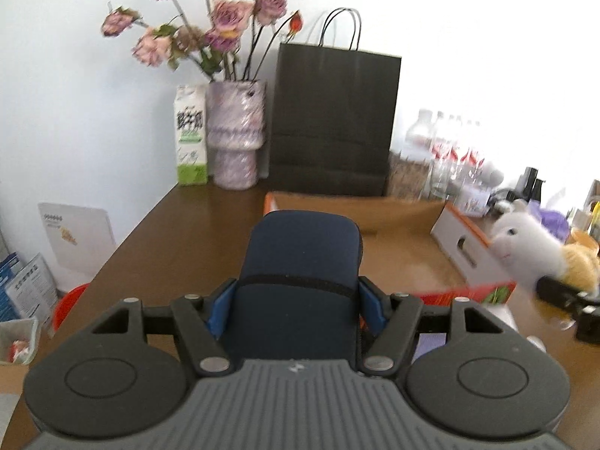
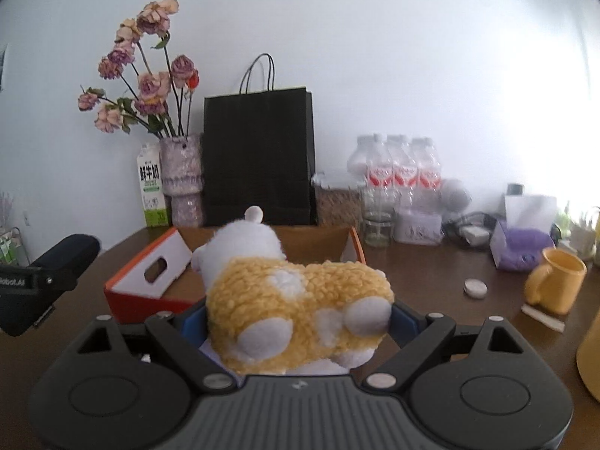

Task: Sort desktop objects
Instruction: 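Carry the pouch and plush toy into the cardboard box with both tools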

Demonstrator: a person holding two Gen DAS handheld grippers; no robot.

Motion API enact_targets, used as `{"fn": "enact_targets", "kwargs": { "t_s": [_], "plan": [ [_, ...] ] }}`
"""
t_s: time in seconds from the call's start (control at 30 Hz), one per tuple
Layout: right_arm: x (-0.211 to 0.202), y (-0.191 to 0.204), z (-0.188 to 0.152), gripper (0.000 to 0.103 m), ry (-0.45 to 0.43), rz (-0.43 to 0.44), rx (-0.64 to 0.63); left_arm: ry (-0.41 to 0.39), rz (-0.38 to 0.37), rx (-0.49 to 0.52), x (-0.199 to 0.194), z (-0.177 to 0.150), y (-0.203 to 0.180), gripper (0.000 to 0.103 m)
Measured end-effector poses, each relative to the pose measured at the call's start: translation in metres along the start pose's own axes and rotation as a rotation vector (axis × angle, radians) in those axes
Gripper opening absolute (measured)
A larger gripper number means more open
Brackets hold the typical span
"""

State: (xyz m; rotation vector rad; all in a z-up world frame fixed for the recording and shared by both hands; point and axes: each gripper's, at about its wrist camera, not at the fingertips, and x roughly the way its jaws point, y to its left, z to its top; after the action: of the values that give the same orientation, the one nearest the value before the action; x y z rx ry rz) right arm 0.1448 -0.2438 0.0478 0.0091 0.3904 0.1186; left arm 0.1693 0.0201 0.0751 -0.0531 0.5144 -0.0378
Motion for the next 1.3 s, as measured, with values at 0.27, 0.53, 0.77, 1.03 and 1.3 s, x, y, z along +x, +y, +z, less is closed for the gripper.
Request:
{"fn": "enact_targets", "kwargs": {
  "t_s": [0.27, 0.53, 0.77, 1.03, 1.3],
  "plan": [
    [0.068, 0.002, 0.047, 0.092, 0.029, 0.009, -0.023, 0.015, -0.006, -0.014, 0.059, 0.045, -0.026, 0.068],
    [0.165, 0.001, 0.067, 0.092, 0.161, -0.007, -0.063, 0.139, 0.032, 0.005, 0.148, 0.067, -0.041, 0.068],
    [0.227, 0.006, 0.053, 0.092, 0.297, -0.003, -0.083, 0.276, 0.094, 0.047, 0.212, 0.057, -0.044, 0.068],
    [0.25, 0.007, 0.039, 0.093, 0.41, 0.021, -0.098, 0.38, 0.107, 0.065, 0.241, 0.039, -0.043, 0.068],
    [0.253, 0.008, 0.037, 0.099, 0.463, 0.038, -0.097, 0.365, 0.116, 0.102, 0.236, 0.038, -0.049, 0.07]
  ]
}}
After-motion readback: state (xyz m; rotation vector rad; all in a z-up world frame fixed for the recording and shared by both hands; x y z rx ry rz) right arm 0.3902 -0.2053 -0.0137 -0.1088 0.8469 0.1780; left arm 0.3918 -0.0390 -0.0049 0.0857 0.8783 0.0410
